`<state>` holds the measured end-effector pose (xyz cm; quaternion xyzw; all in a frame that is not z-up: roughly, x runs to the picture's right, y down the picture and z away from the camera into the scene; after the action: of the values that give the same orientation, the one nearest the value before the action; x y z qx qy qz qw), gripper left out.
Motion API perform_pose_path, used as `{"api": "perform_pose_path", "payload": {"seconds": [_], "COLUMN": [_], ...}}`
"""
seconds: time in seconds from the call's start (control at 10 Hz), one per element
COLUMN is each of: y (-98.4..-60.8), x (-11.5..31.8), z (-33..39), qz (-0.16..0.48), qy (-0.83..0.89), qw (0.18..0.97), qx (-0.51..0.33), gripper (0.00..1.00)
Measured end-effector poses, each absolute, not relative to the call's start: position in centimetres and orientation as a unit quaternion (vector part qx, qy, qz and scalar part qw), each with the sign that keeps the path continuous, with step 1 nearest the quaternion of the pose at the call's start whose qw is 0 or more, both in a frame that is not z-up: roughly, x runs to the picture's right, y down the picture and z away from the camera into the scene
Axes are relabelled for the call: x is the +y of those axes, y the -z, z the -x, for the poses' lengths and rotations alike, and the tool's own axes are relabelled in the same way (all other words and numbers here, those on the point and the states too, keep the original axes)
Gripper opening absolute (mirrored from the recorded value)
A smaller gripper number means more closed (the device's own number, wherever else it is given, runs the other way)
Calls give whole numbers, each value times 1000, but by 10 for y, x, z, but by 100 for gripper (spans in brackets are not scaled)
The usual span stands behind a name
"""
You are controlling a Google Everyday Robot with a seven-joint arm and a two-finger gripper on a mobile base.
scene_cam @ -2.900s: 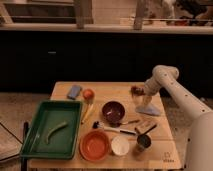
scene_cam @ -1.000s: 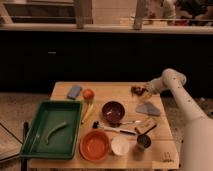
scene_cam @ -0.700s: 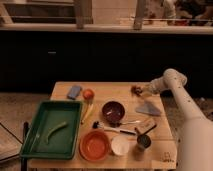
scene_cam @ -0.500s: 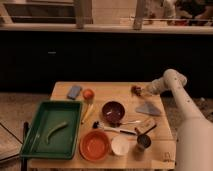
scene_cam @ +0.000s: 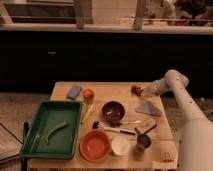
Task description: Place grapes in red bowl
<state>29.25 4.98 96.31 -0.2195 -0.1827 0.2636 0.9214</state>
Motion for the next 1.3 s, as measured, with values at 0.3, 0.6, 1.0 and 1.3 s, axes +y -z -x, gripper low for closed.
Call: {"api": "perform_pose_path", "payload": {"seconds": [0.3,0.6,1.0,1.3], "y": [-954,-954,-954,-958], "x": [44,40,35,34], "z": [-279,-267,-262,-262], "qz": [206,201,194,194], "qy": [-236,-221,-216,-217], "qw": [929,932,934,934], "qx": [-196,-204,-208,-207], "gripper": [52,76,77,77]}}
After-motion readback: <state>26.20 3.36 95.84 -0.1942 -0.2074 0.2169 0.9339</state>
